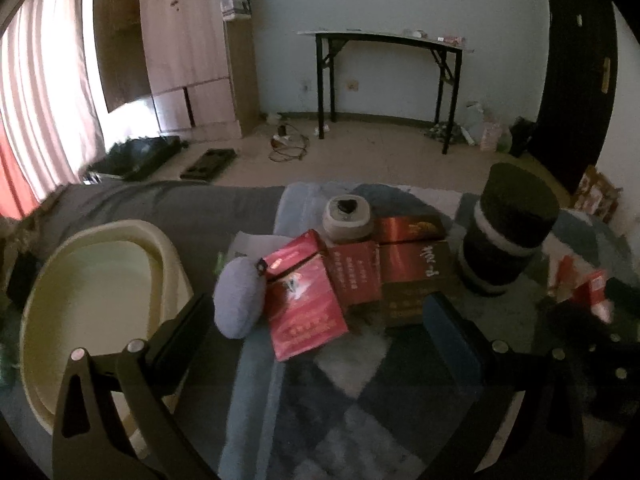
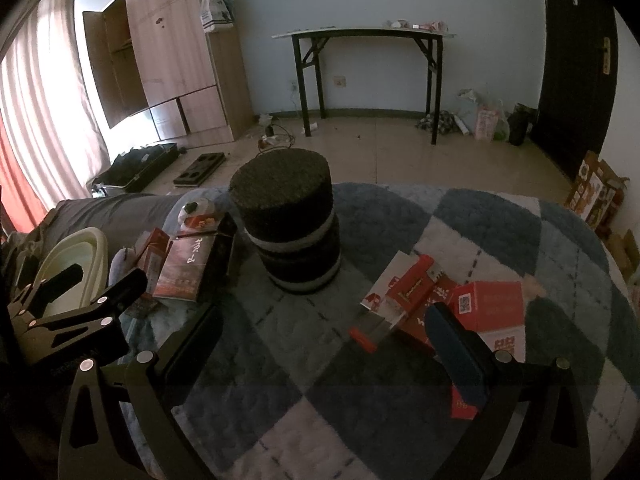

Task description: Organize rigid objects

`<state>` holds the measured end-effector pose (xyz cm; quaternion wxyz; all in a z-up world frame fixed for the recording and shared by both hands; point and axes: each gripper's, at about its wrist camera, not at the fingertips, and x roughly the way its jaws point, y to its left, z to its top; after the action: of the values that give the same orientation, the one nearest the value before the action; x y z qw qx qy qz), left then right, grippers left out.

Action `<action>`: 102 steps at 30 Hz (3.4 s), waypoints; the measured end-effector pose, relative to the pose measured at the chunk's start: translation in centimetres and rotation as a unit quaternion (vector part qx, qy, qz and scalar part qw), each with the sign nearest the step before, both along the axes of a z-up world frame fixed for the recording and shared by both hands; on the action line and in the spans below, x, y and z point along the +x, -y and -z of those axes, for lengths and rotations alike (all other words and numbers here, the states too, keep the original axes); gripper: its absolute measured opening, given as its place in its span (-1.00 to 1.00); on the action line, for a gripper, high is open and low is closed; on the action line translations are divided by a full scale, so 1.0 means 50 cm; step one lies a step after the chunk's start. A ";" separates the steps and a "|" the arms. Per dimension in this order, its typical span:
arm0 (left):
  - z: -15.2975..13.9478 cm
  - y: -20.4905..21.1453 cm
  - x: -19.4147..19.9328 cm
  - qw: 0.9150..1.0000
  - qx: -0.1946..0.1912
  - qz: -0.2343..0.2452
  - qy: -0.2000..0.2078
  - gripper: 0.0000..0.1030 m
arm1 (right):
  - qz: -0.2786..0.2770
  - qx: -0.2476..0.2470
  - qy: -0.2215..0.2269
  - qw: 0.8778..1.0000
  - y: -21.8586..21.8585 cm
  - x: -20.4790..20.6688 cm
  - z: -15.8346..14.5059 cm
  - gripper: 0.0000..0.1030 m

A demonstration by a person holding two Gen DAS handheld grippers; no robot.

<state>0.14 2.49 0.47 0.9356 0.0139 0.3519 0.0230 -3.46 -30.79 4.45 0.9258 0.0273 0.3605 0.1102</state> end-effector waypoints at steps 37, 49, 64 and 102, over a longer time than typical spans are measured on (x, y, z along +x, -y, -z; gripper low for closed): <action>0.021 0.013 0.024 0.997 -0.038 0.026 -0.057 1.00 | 0.007 0.011 -0.006 1.000 0.006 0.005 -0.002 0.99; -0.027 -0.028 0.010 0.990 -0.125 0.042 -0.050 1.00 | 0.041 0.033 0.013 0.999 0.072 -0.012 -0.037 0.99; 0.064 0.130 0.031 0.997 -0.009 0.072 -0.027 1.00 | 0.128 -0.031 -0.019 0.991 0.217 -0.004 0.028 0.86; 0.041 0.041 0.044 0.988 -0.122 0.093 -0.023 0.16 | 0.063 -0.033 -0.057 0.996 0.207 0.022 0.057 0.12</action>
<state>2.33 0.46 -1.58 0.9199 -0.0668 0.3711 -0.1079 -2.36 -41.12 1.58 0.9092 0.0259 0.4137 0.0385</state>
